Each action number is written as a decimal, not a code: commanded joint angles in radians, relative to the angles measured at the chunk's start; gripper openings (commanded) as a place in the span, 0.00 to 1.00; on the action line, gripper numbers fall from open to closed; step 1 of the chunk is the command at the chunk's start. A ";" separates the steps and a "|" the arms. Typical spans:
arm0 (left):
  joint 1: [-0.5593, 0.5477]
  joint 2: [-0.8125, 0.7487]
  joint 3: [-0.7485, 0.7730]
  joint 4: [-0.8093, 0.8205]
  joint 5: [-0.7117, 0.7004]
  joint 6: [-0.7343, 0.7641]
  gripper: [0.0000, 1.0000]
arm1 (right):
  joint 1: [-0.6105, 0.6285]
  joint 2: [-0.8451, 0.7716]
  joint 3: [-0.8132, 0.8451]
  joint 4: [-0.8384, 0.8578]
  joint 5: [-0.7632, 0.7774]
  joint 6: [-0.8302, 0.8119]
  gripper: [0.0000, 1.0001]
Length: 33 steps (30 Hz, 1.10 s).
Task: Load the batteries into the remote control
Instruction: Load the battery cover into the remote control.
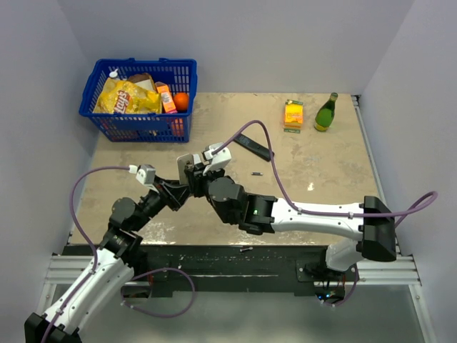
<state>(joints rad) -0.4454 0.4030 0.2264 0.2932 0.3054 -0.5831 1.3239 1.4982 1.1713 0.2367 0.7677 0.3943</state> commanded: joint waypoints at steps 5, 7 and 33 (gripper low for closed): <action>0.001 -0.053 -0.027 0.193 -0.012 -0.104 0.00 | 0.009 0.040 0.028 -0.119 0.015 0.113 0.00; 0.001 -0.055 -0.042 0.247 -0.006 -0.144 0.00 | 0.008 0.046 0.031 -0.123 0.009 0.118 0.00; 0.001 0.016 -0.130 0.382 0.092 -0.265 0.00 | 0.006 0.091 0.125 -0.223 0.054 0.064 0.24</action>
<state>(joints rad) -0.4438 0.4236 0.0902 0.4984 0.3420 -0.8078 1.3231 1.5761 1.2793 0.0399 0.7986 0.4522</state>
